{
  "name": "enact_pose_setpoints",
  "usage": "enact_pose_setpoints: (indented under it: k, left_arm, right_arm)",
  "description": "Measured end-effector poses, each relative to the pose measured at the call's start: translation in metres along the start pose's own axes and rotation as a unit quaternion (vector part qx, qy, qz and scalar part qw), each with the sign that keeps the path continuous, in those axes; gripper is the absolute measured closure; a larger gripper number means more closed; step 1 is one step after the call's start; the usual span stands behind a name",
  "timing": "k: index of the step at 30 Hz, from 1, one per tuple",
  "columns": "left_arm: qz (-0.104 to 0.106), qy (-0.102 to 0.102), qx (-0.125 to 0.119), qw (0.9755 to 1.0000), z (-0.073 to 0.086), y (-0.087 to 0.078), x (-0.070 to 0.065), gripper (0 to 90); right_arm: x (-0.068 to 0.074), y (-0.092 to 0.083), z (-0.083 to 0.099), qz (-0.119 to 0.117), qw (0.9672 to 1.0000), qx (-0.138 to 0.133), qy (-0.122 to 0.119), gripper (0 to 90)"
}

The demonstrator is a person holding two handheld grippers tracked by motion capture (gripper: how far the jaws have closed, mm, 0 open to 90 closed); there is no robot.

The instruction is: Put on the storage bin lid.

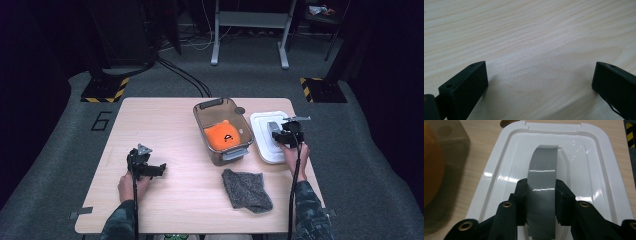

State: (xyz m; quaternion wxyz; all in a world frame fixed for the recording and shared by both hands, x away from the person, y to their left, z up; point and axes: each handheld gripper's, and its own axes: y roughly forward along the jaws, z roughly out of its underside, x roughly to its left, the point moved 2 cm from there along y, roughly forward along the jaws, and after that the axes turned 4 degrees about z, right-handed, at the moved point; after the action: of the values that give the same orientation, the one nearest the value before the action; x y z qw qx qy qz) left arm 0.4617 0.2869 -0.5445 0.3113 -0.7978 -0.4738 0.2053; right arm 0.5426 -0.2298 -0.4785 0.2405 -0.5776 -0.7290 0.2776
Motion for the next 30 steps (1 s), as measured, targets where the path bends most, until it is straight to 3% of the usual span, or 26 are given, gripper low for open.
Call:
enact_pose_setpoints:
  k: [6, 19, 30]
  left_arm:
    - [0.0, 0.0, 0.0, 1.0, 0.0, 0.0, 0.0, 0.0]
    - [-0.001, 0.0, 0.0, 1.0, 0.0, 0.0, 0.0, 0.0]
    - [0.0, 0.0, 0.0, 1.0, 0.0, 0.0, 0.0, 0.0]
  right_arm:
    - [0.0, -0.017, -0.006, -0.009, 0.9999, -0.005, -0.01, 67.3]
    - [0.002, -0.053, -0.033, -0.005, 0.9992, -0.022, -0.033, 67.3]
    - [0.0, -0.076, -0.055, -0.003, 0.999, -0.03, -0.034, 67.4]
